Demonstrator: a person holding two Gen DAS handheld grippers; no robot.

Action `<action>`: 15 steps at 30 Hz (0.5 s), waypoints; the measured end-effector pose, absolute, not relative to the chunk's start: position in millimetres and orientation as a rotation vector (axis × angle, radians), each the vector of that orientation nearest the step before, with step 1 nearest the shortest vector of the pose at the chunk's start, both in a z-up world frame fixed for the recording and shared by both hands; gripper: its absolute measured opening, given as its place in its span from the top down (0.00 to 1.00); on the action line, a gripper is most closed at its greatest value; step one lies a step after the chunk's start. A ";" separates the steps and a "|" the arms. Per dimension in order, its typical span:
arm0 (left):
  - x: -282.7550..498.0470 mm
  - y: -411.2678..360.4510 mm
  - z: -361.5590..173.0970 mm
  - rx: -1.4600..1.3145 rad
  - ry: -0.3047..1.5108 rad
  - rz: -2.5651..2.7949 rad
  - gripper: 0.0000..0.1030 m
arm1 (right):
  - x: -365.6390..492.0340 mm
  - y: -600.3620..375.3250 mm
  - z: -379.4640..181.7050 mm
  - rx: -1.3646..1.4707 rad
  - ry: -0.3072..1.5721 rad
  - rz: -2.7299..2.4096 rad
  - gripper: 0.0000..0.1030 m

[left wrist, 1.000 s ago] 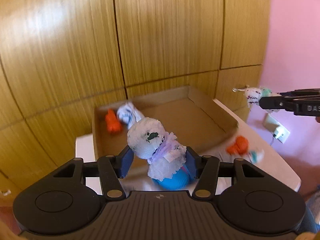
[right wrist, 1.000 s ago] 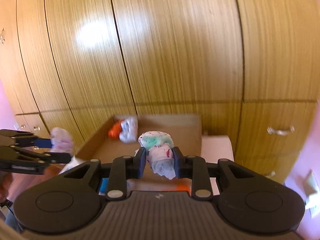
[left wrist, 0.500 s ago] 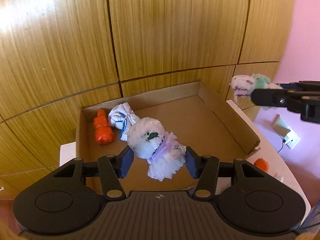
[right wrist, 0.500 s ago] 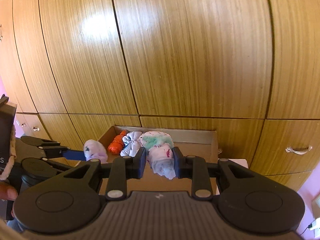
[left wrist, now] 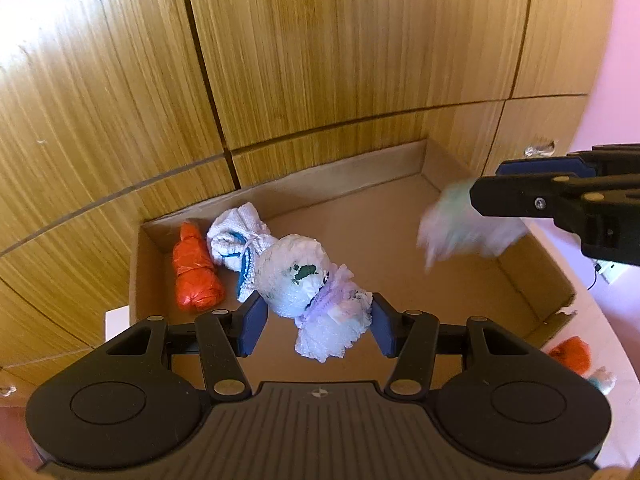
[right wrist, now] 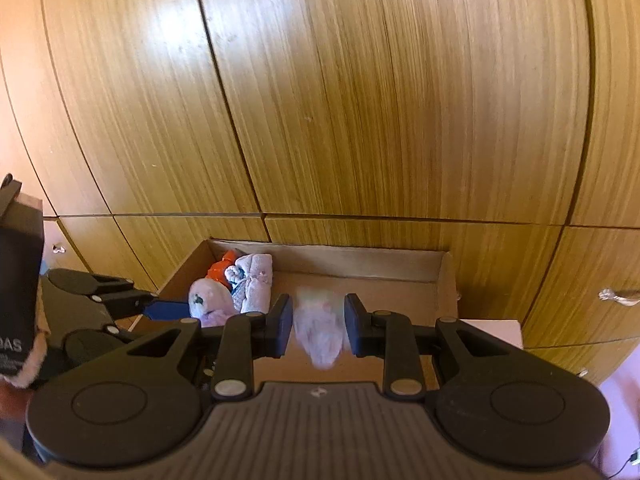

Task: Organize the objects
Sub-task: 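Carry white lace bundle with left gripper while right carries pink-green sock into tray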

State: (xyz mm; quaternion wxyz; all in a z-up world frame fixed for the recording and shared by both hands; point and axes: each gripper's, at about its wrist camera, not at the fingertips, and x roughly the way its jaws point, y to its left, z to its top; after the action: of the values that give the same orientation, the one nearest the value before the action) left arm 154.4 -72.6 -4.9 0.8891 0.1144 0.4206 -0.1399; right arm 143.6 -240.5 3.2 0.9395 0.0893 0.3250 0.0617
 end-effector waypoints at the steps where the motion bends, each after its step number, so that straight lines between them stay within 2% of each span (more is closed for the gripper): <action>1: 158.4 -73.3 -7.8 0.241 0.882 -0.287 0.41 | 148.3 -241.1 1.3 0.188 0.671 0.127 0.75; 7: 175.8 -73.4 -29.6 0.253 0.943 -0.281 0.41 | 167.8 -246.0 -16.7 0.188 0.740 0.107 0.75; 13: 178.9 -73.8 -33.3 0.274 0.939 -0.289 0.41 | 149.7 -253.9 -29.0 0.174 0.802 0.083 0.72; 15: 180.0 -72.5 -33.2 0.263 0.939 -0.286 0.41 | 144.1 -256.0 -31.4 0.190 0.835 0.085 0.66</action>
State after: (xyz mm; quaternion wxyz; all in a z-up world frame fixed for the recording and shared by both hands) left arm 180.0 -72.5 -33.2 0.8737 0.1260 0.4494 -0.1369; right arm 144.1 -256.0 -31.4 0.9088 0.0923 0.4048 0.0410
